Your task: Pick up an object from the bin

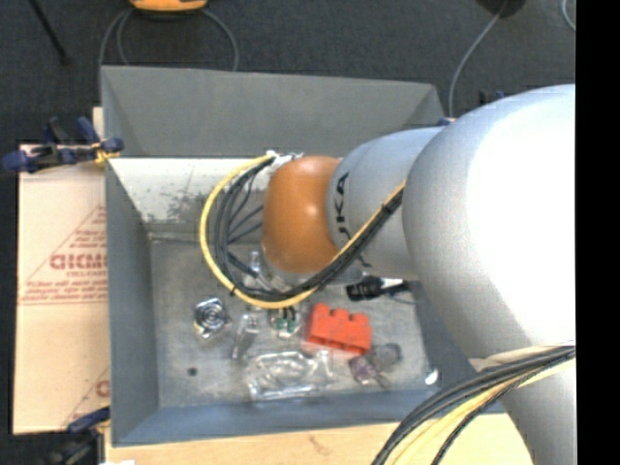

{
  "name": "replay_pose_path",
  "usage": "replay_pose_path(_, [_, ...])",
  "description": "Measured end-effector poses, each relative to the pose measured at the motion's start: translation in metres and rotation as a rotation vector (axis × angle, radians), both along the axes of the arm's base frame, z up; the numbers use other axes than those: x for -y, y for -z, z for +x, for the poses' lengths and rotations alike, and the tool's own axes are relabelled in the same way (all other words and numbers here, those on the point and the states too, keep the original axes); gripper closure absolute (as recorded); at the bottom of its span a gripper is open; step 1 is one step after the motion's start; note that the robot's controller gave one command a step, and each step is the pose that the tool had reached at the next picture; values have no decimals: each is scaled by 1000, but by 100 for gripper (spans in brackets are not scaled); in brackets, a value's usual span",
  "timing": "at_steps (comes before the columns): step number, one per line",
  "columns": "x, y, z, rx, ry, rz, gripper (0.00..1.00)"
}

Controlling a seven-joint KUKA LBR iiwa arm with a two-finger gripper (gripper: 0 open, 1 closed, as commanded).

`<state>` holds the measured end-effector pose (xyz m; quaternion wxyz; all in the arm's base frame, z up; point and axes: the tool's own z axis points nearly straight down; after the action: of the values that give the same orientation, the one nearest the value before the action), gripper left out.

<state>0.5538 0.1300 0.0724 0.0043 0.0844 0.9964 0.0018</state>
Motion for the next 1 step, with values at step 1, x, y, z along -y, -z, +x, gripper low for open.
replay_pose_path(1, [-60, -1, -23, 3, -243, -4, 0])
